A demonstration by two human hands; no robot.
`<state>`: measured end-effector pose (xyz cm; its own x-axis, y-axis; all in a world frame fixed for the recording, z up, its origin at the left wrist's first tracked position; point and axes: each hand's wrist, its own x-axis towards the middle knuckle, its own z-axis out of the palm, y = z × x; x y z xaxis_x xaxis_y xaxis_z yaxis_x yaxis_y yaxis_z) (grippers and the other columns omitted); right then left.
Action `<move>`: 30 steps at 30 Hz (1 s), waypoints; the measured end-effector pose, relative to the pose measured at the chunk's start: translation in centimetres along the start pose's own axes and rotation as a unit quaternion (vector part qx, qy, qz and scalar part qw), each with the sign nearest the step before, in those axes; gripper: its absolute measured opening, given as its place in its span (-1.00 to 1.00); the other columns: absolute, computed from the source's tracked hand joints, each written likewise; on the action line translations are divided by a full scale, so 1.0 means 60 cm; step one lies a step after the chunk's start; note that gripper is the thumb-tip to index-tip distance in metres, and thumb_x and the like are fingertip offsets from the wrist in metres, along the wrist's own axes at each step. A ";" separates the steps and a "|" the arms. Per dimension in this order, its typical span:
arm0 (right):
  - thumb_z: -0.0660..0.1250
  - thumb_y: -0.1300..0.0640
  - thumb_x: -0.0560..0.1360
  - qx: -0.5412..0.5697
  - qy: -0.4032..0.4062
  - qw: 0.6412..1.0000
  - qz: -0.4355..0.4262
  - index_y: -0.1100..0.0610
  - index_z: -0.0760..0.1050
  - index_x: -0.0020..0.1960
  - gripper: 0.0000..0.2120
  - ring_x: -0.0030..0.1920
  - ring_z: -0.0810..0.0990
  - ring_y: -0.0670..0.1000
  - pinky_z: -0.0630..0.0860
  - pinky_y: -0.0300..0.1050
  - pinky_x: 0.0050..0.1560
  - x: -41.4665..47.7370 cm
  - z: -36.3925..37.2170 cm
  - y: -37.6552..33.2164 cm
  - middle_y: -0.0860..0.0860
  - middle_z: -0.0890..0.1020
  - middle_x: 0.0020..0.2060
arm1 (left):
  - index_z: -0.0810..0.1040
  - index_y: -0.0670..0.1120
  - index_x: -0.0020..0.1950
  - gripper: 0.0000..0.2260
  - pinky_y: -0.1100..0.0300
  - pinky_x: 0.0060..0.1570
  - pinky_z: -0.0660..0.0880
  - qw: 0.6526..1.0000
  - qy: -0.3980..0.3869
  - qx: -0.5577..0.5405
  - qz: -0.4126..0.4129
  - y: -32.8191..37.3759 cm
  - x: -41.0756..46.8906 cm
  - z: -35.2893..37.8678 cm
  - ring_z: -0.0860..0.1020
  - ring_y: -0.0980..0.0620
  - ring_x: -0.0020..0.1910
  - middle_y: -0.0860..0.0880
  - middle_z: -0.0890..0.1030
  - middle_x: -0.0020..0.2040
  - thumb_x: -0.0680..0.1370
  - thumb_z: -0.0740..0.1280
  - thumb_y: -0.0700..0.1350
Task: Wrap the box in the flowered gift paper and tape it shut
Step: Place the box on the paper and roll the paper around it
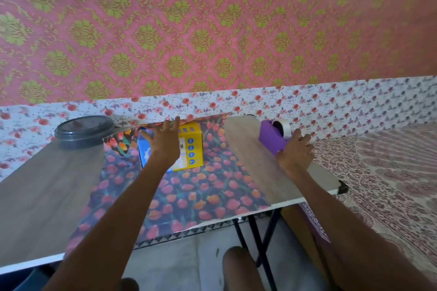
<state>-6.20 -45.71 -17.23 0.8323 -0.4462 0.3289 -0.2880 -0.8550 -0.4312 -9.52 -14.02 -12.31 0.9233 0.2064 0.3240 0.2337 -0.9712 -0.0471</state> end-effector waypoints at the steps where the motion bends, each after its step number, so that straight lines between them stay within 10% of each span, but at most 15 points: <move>1: 0.48 0.13 0.42 0.016 -0.014 1.000 0.004 0.19 0.18 0.42 -0.29 0.29 0.38 0.34 0.51 0.21 0.11 0.005 0.001 0.007 0.24 0.27 0.37 | 0.03 0.03 0.59 -0.31 -0.47 0.35 0.06 1.000 -0.003 -0.004 0.003 -0.003 0.002 0.000 0.25 -0.34 0.43 -0.13 0.17 0.51 0.54 0.26 -0.26; 17: 0.53 -0.04 0.34 0.082 -0.145 0.986 -0.022 0.22 0.44 0.19 -0.43 0.07 0.60 0.17 0.58 -0.04 -0.08 0.025 0.022 -0.119 0.14 0.54 0.15 | 0.22 0.05 0.51 -0.44 -0.39 0.35 0.14 1.000 0.021 -0.018 0.005 -0.010 0.003 0.011 0.26 -0.29 0.39 -0.15 0.20 0.45 0.55 0.25 -0.27; 23: 0.38 0.18 0.54 0.261 -0.335 0.898 0.112 0.28 0.42 0.35 -0.58 0.32 0.45 0.31 0.50 0.25 0.22 0.098 -0.017 -0.131 0.21 0.44 0.36 | 0.27 0.05 0.49 -0.45 -0.40 0.33 0.16 0.999 0.026 -0.020 0.000 -0.009 0.006 0.010 0.29 -0.31 0.37 -0.15 0.23 0.42 0.54 0.28 -0.28; 26: 0.39 0.18 0.55 0.256 -0.363 0.878 0.177 0.24 0.58 0.10 -0.83 -0.04 0.55 0.34 0.57 0.22 0.12 0.116 -0.019 -0.128 0.13 0.53 0.29 | 0.25 0.06 0.50 -0.44 -0.41 0.33 0.15 0.999 0.033 -0.014 0.000 -0.008 0.004 0.011 0.30 -0.30 0.37 -0.14 0.25 0.41 0.54 0.27 -0.27; 30: 0.38 0.24 0.54 0.281 -0.361 0.872 0.171 0.20 0.47 0.34 -0.62 -0.25 0.57 0.29 0.62 0.20 -0.17 0.136 0.003 -0.123 0.14 0.47 0.32 | 0.26 0.06 0.49 -0.44 -0.42 0.33 0.12 0.999 0.044 -0.020 0.006 -0.011 0.004 0.014 0.30 -0.28 0.37 -0.13 0.25 0.40 0.54 0.27 -0.27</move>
<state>2.80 -42.99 -11.49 0.8829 -0.1938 -0.4278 -0.4695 -0.3484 -0.8113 -9.20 -13.22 -13.00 0.8950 0.1853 0.4057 0.2091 -0.9778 -0.0147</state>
